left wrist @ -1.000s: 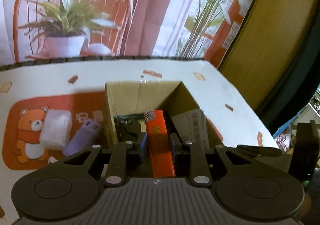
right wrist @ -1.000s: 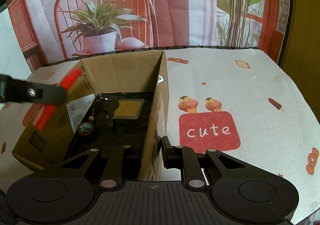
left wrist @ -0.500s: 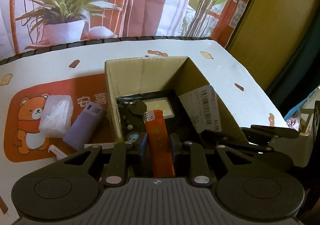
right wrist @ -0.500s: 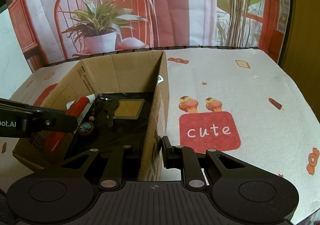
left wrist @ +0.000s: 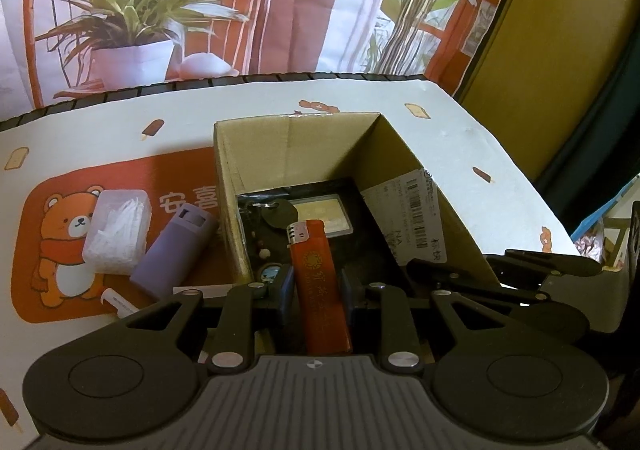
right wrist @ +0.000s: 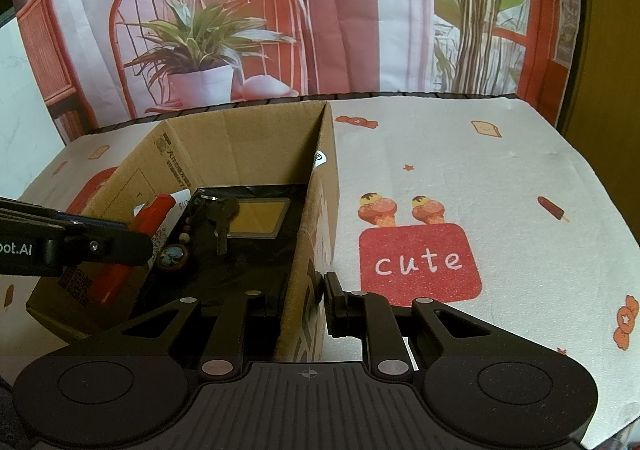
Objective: Organize rigid objects
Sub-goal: 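Lift the lighter into the box and open the left gripper, then move the left tool back to the brown cylindrical tube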
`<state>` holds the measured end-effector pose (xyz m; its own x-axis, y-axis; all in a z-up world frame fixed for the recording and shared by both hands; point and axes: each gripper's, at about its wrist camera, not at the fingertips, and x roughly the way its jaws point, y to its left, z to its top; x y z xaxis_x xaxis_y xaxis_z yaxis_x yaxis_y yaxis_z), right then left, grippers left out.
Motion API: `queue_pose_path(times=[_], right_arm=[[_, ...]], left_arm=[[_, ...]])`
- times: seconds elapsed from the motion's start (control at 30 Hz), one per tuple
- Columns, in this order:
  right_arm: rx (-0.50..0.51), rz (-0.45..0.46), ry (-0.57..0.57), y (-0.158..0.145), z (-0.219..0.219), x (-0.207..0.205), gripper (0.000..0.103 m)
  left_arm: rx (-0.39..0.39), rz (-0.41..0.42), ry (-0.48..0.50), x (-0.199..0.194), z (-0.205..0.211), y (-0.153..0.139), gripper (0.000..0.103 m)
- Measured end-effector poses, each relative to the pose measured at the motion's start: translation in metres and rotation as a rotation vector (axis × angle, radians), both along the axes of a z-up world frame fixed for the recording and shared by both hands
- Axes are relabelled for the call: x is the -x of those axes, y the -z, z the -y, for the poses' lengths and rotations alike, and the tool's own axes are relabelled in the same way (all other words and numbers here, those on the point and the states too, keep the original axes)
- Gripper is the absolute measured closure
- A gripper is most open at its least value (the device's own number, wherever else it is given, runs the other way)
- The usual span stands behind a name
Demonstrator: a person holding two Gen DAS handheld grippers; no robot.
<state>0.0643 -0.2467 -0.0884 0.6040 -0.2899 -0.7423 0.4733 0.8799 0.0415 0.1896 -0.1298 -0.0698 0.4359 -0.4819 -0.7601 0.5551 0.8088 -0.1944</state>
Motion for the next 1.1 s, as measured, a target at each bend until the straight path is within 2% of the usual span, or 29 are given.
queue_pose_path(times=[0.23,0.33,0.5,0.53,0.6,0.67,0.77,0.93,1.1], right_arm=[[-0.001,0.002,0.0,0.0,-0.001,-0.001,0.086],[-0.001,0.001,0.0,0.0,0.0,0.0,0.086],[-0.002,0.001,0.0,0.0,-0.001,-0.002,0.086],[-0.003,0.002,0.0,0.0,-0.001,-0.001,0.086],[-0.003,0.002,0.0,0.0,-0.001,-0.002,0.086],[-0.003,0.002,0.0,0.0,-0.001,-0.001,0.086],[-0.002,0.001,0.0,0.0,-0.001,-0.001,0.086],[-0.003,0.002,0.0,0.0,-0.001,-0.001,0.086],[-0.001,0.0,0.0,0.0,-0.001,-0.002,0.085]], left_arm=[[0.012,0.011,0.006,0.002,0.0,-0.003,0.067],[0.013,0.037,-0.003,0.003,-0.001,-0.007,0.054],[0.084,0.082,-0.04,0.005,-0.013,-0.022,0.039],[0.092,0.092,-0.056,0.005,-0.017,-0.024,0.036],[0.107,0.102,-0.097,0.005,-0.026,-0.028,0.023],[0.124,0.116,-0.144,0.004,-0.038,-0.031,0.017],[0.107,0.146,-0.213,0.002,-0.056,-0.031,0.012],[0.036,0.171,-0.304,-0.003,-0.084,-0.022,0.006],[0.005,0.103,-0.372,-0.013,-0.104,-0.002,0.003]])
